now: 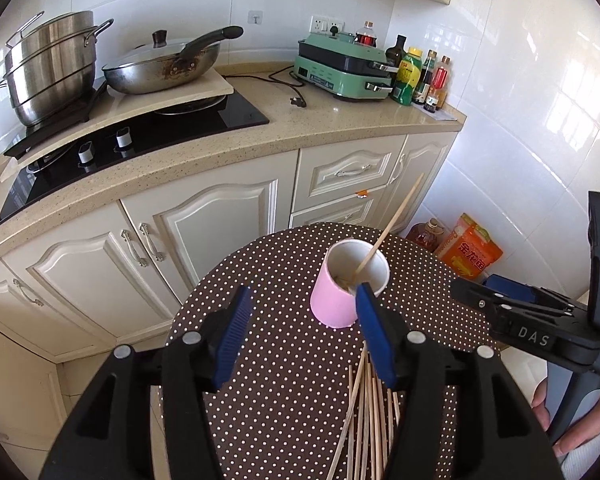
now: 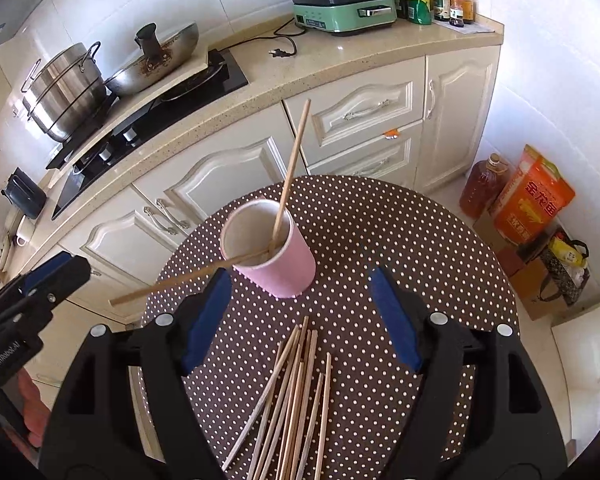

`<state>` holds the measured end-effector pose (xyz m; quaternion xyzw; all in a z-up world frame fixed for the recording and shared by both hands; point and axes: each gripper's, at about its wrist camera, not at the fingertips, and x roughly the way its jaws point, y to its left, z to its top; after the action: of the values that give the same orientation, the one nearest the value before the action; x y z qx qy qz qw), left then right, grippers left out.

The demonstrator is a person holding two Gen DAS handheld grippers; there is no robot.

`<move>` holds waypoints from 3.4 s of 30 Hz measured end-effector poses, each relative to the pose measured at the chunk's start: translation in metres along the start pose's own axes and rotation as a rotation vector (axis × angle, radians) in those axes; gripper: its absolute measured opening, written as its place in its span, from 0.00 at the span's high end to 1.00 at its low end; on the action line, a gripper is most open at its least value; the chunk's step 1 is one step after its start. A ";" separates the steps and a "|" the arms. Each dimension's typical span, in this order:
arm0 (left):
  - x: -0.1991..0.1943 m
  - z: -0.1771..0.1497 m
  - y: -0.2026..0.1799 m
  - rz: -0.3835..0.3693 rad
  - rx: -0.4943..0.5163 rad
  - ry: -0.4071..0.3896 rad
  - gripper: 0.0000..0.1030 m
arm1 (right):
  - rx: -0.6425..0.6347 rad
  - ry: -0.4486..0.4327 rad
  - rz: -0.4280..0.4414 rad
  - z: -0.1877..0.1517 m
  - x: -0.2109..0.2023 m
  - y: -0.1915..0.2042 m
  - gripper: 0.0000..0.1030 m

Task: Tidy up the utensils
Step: 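Move both open tools back down to the chopstick pile, then close the right tool on a chopstick while the left tool grasps another, then lift both held chopsticks and carry them over the pink cup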

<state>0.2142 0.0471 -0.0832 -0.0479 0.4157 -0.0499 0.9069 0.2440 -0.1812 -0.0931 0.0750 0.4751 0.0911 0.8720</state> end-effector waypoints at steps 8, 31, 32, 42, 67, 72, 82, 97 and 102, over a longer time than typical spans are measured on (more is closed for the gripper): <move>0.009 -0.034 0.009 0.021 -0.009 0.072 0.45 | 0.023 0.070 -0.024 -0.029 0.013 -0.012 0.30; 0.089 -0.132 0.013 -0.003 -0.045 0.389 0.45 | 0.005 0.418 -0.156 -0.143 0.104 -0.041 0.30; 0.092 -0.135 0.012 -0.007 -0.048 0.399 0.45 | -0.004 0.421 -0.162 -0.145 0.106 -0.040 0.30; 0.101 -0.147 0.010 -0.033 -0.062 0.445 0.45 | -0.115 0.388 -0.236 -0.160 0.125 -0.003 0.30; 0.170 -0.123 -0.065 -0.075 0.082 0.533 0.45 | 0.047 0.302 -0.014 -0.142 0.099 -0.038 0.94; 0.195 -0.120 -0.088 -0.035 0.129 0.554 0.45 | 0.069 0.303 0.005 -0.139 0.096 -0.042 0.94; 0.221 -0.110 -0.107 -0.038 0.062 0.558 0.94 | 0.100 0.303 0.026 -0.139 0.100 -0.052 0.94; 0.197 -0.117 -0.053 -0.115 -0.071 0.552 0.94 | 0.097 0.304 0.008 -0.140 0.099 -0.048 0.94; 0.175 -0.122 -0.038 -0.119 -0.104 0.533 0.94 | 0.101 0.303 -0.001 -0.141 0.099 -0.045 0.94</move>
<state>0.2333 -0.0185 -0.2893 -0.1039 0.6381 -0.0923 0.7573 0.1819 -0.1963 -0.2588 0.1039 0.6052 0.0769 0.7855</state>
